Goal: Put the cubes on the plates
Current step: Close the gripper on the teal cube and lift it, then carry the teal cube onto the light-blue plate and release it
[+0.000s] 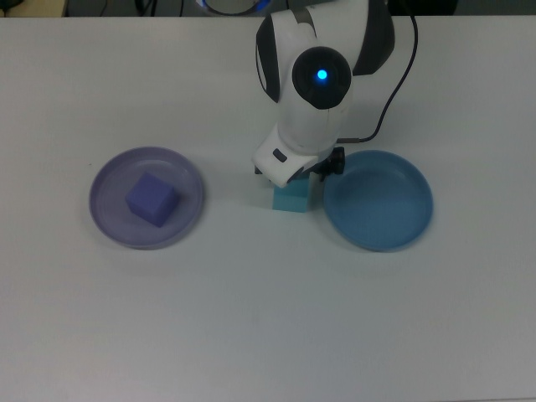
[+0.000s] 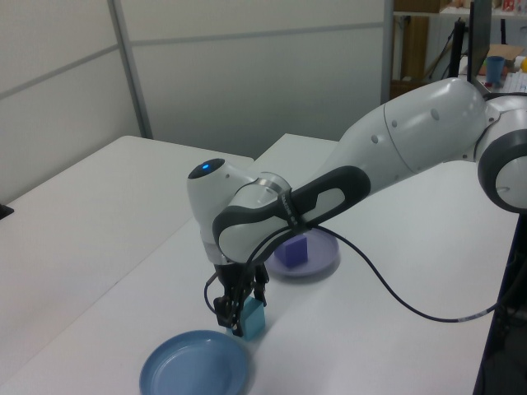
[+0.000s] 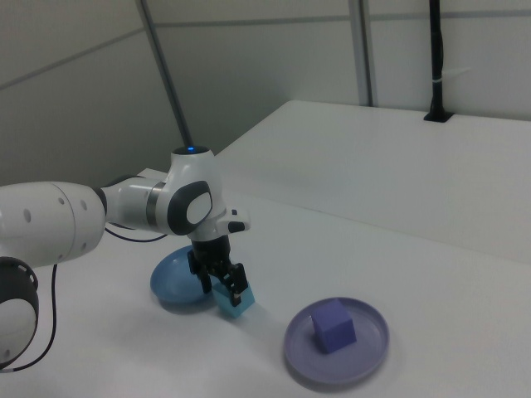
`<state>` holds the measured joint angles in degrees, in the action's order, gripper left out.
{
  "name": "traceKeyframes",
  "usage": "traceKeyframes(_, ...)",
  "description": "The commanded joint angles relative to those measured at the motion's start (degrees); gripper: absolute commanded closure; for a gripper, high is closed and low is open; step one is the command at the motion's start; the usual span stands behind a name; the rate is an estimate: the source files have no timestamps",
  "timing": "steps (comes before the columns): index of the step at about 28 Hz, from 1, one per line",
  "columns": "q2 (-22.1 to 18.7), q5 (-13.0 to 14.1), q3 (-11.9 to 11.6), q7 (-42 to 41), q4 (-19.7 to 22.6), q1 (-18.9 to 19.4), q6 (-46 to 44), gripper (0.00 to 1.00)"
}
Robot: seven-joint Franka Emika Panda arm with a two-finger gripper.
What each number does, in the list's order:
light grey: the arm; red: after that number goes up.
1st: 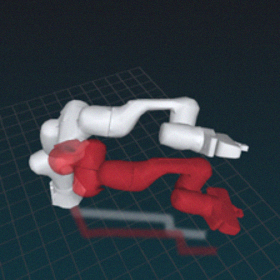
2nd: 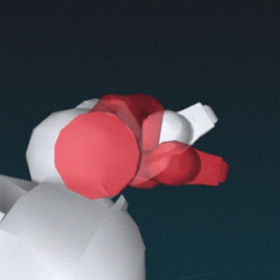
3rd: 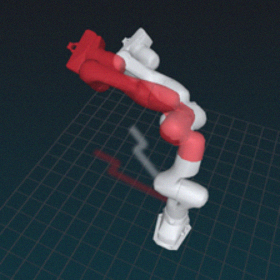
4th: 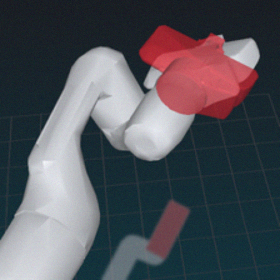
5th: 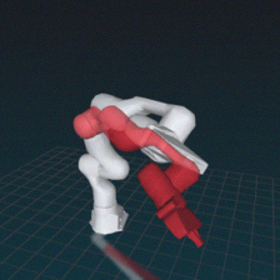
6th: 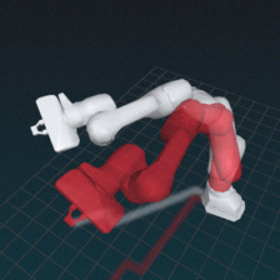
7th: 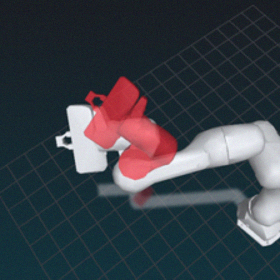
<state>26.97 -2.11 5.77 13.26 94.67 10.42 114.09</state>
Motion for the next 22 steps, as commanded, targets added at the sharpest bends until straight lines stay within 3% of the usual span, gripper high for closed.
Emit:
traceKeyframes(1,-0.2,1.0,-1.0,2.3,0.3,0.2,1.3,0.77)
traceKeyframes(4,-0.5,1.1,-1.3,2.9,-0.2,0.0,0.9,0.89)
traceKeyframes(8,-1.0,1.1,-1.3,2.7,-0.4,-0.4,0.5,0.98)
traceKeyframes(15,-5.2,1.2,-0.7,3.0,-0.6,-0.3,-5.5,0.98)
traceKeyframes(19,-6.0,1.3,1.4,4.1,-3.1,2.9,-5.2,0.97)
traceKeyframes(22,-5.4,0.6,1.6,6.6,-4.5,4.1,-4.6,0.97)
